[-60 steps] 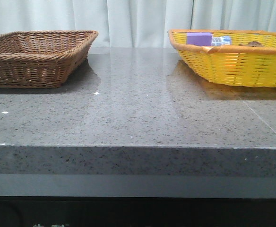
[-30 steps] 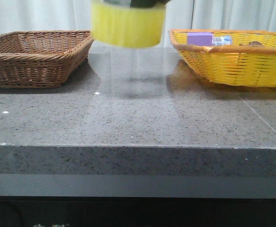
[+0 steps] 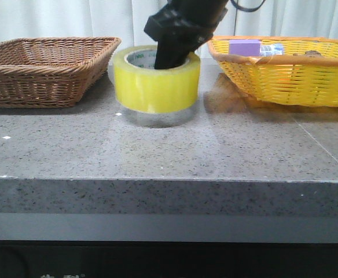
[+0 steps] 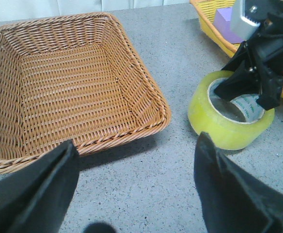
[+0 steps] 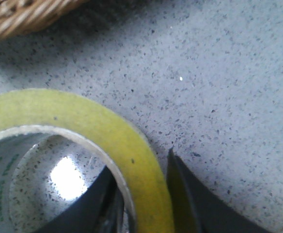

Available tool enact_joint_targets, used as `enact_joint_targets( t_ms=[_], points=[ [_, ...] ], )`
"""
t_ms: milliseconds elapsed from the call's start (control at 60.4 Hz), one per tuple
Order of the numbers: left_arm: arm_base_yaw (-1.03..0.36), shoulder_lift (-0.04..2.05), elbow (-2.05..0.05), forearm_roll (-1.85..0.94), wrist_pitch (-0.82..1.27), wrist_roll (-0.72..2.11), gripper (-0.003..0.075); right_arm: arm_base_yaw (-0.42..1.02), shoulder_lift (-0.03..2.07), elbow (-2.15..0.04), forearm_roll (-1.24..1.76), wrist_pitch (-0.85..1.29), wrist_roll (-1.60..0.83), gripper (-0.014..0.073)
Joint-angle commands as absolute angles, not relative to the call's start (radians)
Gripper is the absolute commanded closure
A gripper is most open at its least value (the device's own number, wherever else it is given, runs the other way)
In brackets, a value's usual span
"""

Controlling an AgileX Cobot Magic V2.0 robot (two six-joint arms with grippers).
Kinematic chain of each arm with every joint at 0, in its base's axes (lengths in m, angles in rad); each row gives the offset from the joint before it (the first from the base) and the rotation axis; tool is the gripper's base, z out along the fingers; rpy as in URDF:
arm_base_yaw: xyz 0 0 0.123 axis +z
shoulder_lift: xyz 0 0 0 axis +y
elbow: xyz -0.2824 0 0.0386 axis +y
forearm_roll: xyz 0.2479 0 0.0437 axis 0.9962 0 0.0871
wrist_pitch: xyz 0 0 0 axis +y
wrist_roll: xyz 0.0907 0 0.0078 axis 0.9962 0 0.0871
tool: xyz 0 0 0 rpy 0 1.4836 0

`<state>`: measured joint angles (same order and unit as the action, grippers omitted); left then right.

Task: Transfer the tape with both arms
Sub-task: 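Lift the tape roll out and set it on the table between baskets, then raise the right gripper away from the tape roll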

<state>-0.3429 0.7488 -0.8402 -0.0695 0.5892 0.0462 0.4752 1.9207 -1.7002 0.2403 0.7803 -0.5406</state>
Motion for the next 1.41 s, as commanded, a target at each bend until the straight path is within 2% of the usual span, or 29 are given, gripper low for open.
enact_joint_targets(
  t_ms=[0, 265, 347, 447, 546, 844, 1092, 1390],
  points=[
    [-0.351, 0.748, -0.878, -0.08, 0.52, 0.042, 0.023, 0.474, 1.877, -1.729, 0.266, 0.722, -0.554, 0.0463],
    [-0.351, 0.748, -0.878, -0.08, 0.52, 0.042, 0.023, 0.474, 1.911, -1.729, 0.266, 0.774, -0.554, 0.0454],
    [-0.351, 0.748, -0.878, -0.08, 0.52, 0.042, 0.023, 0.474, 1.911, -1.729, 0.269, 0.771, -0.554, 0.0382],
    [-0.351, 0.748, -0.878, -0.08, 0.52, 0.042, 0.023, 0.474, 1.911, -1.729, 0.272, 0.77, -0.552, 0.0231],
    [-0.351, 0.748, -0.878, -0.08, 0.52, 0.042, 0.023, 0.474, 1.909, -1.733, 0.275, 0.767, -0.552, 0.017],
    [-0.351, 0.748, -0.878, -0.08, 0.52, 0.042, 0.023, 0.474, 1.792, -1.815, 0.285, 0.861, -0.519, 0.017],
    [-0.351, 0.748, -0.878, -0.08, 0.52, 0.042, 0.023, 0.468, 1.584, -1.814, 0.177, 0.929, -0.213, 0.0186],
    [-0.351, 0.748, -0.878, -0.08, 0.52, 0.042, 0.023, 0.468, 1.178, -1.412, 0.179, 0.762, -0.191, 0.0186]
  ],
)
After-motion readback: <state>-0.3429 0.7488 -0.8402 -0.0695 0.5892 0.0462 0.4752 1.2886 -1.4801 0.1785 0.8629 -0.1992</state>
